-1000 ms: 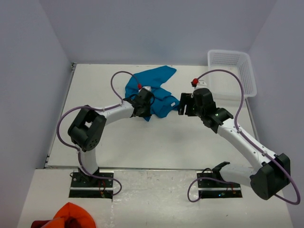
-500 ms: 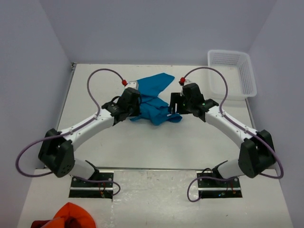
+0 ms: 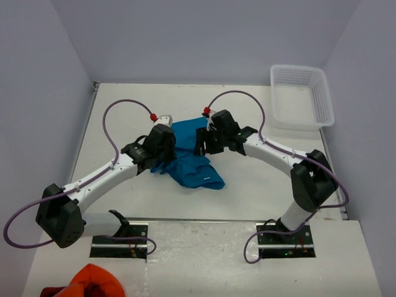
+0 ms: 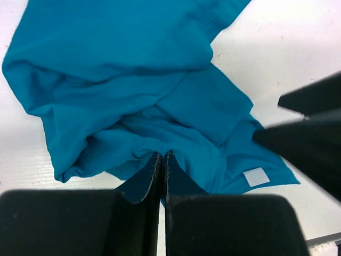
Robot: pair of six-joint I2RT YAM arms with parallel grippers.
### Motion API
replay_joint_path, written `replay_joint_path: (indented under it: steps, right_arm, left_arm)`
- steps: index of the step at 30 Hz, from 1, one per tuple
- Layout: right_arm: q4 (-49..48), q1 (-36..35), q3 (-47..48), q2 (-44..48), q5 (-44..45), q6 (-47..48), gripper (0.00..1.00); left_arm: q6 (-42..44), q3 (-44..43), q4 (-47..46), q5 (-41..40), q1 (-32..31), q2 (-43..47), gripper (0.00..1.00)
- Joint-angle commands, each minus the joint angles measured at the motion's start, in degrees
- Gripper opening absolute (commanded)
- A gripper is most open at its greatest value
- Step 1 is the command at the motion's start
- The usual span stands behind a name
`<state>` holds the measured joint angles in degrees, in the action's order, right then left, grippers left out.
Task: Fold and stack the t-shirts
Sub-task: Flatten out the tshirt
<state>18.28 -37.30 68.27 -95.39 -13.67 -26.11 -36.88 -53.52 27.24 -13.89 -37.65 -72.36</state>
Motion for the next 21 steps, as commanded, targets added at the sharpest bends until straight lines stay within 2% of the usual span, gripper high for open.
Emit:
replay_joint_path:
  steps: [1, 7, 11, 12, 14, 16, 17, 19, 21]
  right_arm:
    - [-1.8, -3.8, -1.1, 3.0, -1.3, -2.5, 0.61]
    - [-4.8, -8.2, -6.1, 2.6, -0.7, -6.0, 0.58]
    - [-4.2, -8.6, -7.1, 1.0, 3.3, -6.6, 0.58]
    - [-2.3, -8.6, -5.9, 0.7, 9.0, -7.4, 0.62]
    - [2.9, -7.6, -2.4, -1.6, 13.2, -6.1, 0.72]
    - [7.9, -6.6, 5.9, -6.4, 17.8, -5.2, 0.8]
    - [12.4, -5.4, 9.0, -7.9, 19.5, -4.3, 0.82]
    - [15.0, -4.1, 15.6, -11.6, 24.0, -3.9, 0.83]
    - [18.3, -0.8, 20.6, -14.0, 22.5, -3.9, 0.84]
  left_arm:
    - [-0.3, 1.1, -2.4, 0.9, -0.2, -1.7, 0.0]
    - [-0.3, 1.2, -4.3, 2.0, -0.2, -3.8, 0.0]
    - [0.0, 1.4, -4.4, 2.2, -0.3, -3.5, 0.0]
    - [-0.1, 1.6, -4.3, 2.1, -0.3, -3.3, 0.0]
    - [-0.2, 2.1, -4.1, 2.0, -0.2, -2.5, 0.0]
    - [-0.5, 2.9, -4.0, 2.3, -0.3, -1.3, 0.0]
    - [-0.5, 3.1, -3.8, 2.4, -0.2, -0.9, 0.0]
    - [-0.6, 3.4, -2.8, 2.1, -0.2, 0.4, 0.0]
    - [-0.7, 3.8, -2.0, 2.0, -0.3, 1.4, 0.0]
